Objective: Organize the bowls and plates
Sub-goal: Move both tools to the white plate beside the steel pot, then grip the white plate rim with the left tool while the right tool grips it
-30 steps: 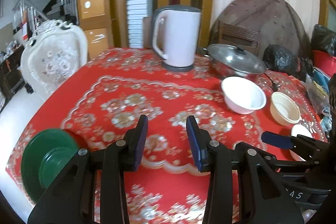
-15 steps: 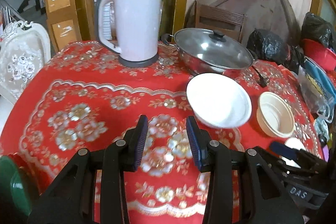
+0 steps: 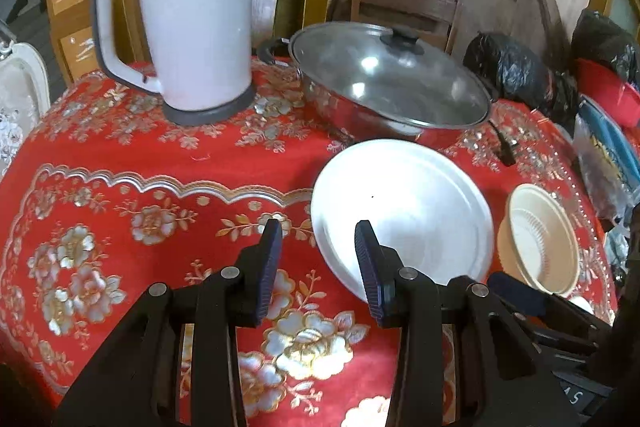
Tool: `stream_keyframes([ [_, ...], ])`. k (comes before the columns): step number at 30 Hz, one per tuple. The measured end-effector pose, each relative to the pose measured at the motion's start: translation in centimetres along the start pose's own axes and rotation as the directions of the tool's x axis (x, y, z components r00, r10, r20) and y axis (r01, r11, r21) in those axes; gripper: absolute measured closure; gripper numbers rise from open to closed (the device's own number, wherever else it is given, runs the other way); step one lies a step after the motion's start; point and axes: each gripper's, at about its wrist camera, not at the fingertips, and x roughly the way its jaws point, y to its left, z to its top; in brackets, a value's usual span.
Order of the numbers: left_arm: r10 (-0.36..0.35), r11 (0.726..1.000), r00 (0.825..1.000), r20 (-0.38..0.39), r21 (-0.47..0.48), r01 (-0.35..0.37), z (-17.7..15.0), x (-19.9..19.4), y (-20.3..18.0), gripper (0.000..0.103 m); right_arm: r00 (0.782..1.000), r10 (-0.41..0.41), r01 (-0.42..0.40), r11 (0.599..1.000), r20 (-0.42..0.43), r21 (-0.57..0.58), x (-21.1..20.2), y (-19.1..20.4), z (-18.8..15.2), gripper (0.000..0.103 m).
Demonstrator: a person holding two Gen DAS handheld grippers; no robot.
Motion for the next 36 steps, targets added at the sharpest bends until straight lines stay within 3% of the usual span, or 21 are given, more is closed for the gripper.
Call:
stream_keyframes([
  [7, 0.018, 1.000, 0.998, -0.057, -0.005, -0.019, 0.2, 3.2, 0.0, 0.065, 1.000, -0.031, 0.031, 0.999, 0.003, -0.037, 1.6, -0.1, 1.1, 0.036],
  [15, 0.066, 0.997, 0.989, -0.130, 0.033, -0.063, -0.3, 5.6, -0.6, 0.066, 0.998, -0.060, 0.059, 0.995, -0.012, -0.083, 3.3, 0.0, 1.4, 0.076],
  [17, 0.081, 0.996, 0.987, -0.139, 0.041, -0.076, -0.5, 6.0, -0.7, 0.079, 0.998, -0.060, 0.059, 0.994, -0.008, -0.089, 3.3, 0.1, 1.3, 0.081],
  [20, 0.081, 0.996, 0.987, -0.138, 0.039, -0.076, -0.8, 5.8, -0.3, 0.083, 0.998, -0.070, 0.069, 0.991, -0.006, -0.112, 2.9, 0.3, 1.0, 0.081],
  [36, 0.091, 0.996, 0.989, -0.118, 0.013, -0.091, -4.9, -1.3, 2.9, 0.083, 1.000, 0.006, -0.011, 0.982, -0.029, -0.189, -0.4, 4.0, -3.2, 0.081],
])
